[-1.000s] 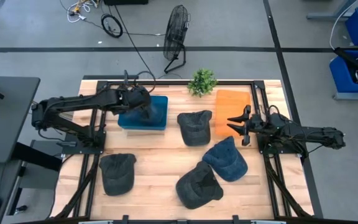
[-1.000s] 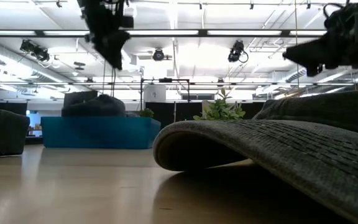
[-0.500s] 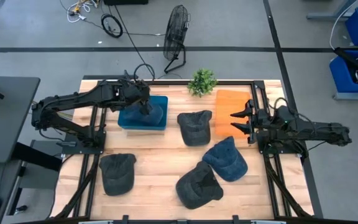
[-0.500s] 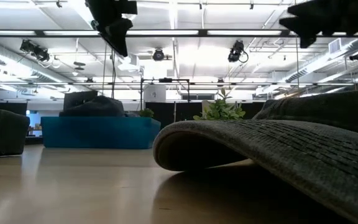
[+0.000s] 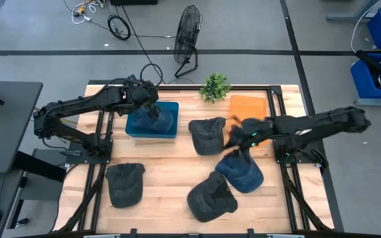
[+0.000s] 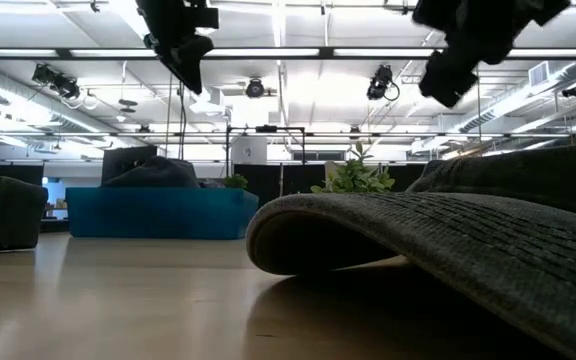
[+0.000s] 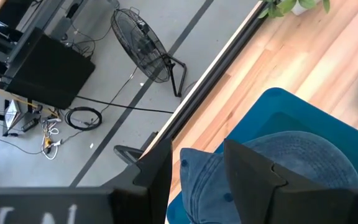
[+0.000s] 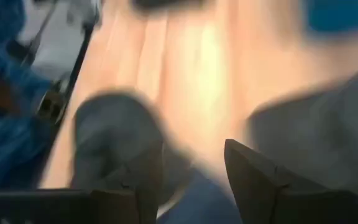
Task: Pick & Place hat
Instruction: Put the blue cap into the blue bin
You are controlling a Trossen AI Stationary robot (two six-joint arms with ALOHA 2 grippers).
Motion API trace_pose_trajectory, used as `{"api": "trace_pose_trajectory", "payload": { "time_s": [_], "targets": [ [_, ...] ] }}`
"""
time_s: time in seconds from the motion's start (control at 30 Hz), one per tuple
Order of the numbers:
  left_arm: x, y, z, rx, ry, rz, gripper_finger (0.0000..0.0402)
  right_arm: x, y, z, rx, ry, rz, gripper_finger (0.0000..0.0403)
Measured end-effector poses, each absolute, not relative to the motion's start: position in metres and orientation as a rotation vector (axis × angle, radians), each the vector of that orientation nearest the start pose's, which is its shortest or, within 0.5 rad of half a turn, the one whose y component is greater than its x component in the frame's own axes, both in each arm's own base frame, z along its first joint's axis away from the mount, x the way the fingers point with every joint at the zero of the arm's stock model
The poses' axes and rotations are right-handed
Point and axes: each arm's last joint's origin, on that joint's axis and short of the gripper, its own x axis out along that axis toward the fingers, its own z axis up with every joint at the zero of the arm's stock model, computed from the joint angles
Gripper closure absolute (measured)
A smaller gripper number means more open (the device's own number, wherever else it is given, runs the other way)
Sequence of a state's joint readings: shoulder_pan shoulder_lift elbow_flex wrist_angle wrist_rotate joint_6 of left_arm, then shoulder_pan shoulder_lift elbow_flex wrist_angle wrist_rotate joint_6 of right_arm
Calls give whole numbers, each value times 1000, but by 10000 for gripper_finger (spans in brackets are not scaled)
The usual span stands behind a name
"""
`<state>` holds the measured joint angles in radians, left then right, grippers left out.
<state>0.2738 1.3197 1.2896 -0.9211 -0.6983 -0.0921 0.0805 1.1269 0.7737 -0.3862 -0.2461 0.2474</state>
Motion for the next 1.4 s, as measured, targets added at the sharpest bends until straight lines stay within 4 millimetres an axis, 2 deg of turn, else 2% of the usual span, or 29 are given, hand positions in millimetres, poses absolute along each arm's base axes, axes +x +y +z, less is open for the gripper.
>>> {"api": "trace_pose_trajectory", "payload": {
  "time_s": [0.1,0.23,0.4,0.57,0.8,0.9,1.1,1.4],
  "targets": [
    [239,86,339,129,921,938,255,239,42,239,444,996,237,236],
    [239,87,339,129,921,938,255,243,64,220,648,1281,214,238],
    [239,87,338,129,920,938,255,245,79,194,585,1440,147,238],
    [239,87,338,128,919,938,255,251,78,180,427,1430,57,238],
    [240,87,338,126,920,935,255,252,76,177,345,1411,8,238],
    [240,87,338,126,921,935,255,255,77,183,332,1392,42,238],
    [240,87,338,123,919,936,255,266,76,197,140,1280,18,238],
    [240,87,338,120,917,938,255,268,75,176,171,1410,2,238]
  ]
}}
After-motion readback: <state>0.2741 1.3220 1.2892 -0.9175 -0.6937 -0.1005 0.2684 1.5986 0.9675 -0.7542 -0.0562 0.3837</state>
